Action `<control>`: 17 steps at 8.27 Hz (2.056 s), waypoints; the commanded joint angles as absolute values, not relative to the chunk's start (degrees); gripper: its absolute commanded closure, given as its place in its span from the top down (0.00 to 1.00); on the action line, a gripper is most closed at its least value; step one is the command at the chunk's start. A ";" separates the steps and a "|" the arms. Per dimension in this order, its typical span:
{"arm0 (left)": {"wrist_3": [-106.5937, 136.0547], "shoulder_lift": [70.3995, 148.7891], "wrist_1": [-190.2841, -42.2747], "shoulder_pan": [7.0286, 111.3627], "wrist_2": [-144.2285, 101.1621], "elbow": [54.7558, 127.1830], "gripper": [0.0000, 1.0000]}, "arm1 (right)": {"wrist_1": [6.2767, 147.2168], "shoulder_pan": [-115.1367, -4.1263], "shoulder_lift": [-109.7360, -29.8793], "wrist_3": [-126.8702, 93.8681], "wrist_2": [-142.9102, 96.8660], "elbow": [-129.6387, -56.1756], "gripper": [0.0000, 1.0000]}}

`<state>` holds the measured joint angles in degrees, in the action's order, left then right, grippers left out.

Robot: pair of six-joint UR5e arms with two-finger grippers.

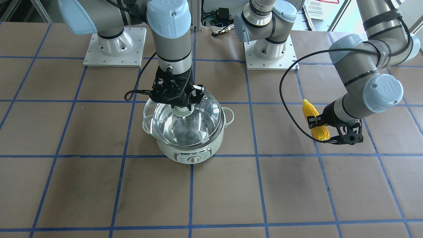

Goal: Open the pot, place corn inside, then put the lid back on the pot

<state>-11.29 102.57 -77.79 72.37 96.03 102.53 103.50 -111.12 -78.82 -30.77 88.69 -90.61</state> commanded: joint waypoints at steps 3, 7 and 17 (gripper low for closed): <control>-1.68 96.95 -77.17 90.93 93.62 95.10 0.00 | 86.79 -93.82 -92.69 -10.50 85.34 -87.19 0.32; 2.61 97.73 -75.69 103.07 84.67 95.01 0.00 | 81.56 -87.80 -95.54 -0.09 85.69 -87.19 0.32; 3.51 108.37 -65.30 105.47 72.77 95.10 0.41 | 80.24 -87.89 -95.54 0.18 85.52 -87.36 0.32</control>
